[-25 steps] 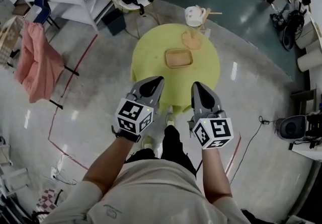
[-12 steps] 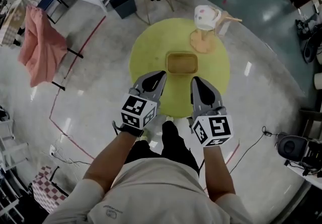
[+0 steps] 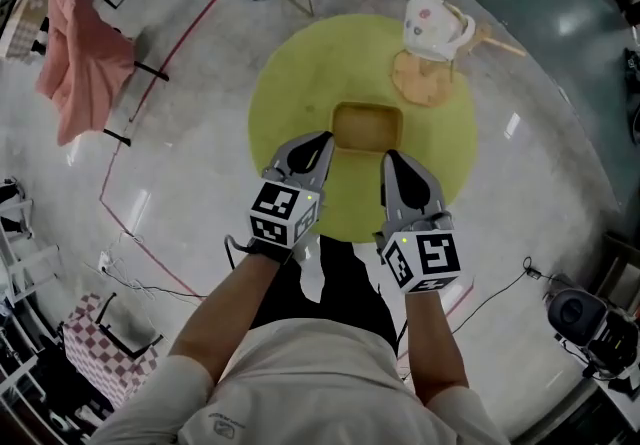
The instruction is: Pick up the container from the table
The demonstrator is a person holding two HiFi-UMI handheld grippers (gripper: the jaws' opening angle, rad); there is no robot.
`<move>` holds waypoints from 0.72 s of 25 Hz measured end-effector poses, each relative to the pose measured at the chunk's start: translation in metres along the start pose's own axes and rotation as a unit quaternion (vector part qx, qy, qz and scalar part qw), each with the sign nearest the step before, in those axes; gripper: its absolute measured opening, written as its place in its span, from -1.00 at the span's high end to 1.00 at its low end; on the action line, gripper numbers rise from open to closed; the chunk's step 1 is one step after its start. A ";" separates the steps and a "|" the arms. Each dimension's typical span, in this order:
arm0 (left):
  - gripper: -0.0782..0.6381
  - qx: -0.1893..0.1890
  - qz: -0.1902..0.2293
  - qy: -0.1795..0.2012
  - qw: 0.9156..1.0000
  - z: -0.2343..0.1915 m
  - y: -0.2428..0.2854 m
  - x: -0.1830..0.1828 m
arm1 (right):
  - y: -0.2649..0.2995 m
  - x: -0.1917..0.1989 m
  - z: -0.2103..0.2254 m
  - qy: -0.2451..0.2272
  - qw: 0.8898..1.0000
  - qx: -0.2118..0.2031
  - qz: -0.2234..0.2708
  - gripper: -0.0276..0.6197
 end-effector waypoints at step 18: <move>0.63 -0.069 -0.104 -0.104 0.987 -0.048 0.080 0.084 | 0.051 0.039 0.042 0.033 0.998 -0.023 -0.043 0.89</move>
Point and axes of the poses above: the fingertips, and each gripper's own axes: y forward along the fingers, z to its right, x out of its underside, the point moved 2 cm from there along -y, backward along the fingers, and after that the axes turned 6 degrees about -z, right-handed, at the moved point
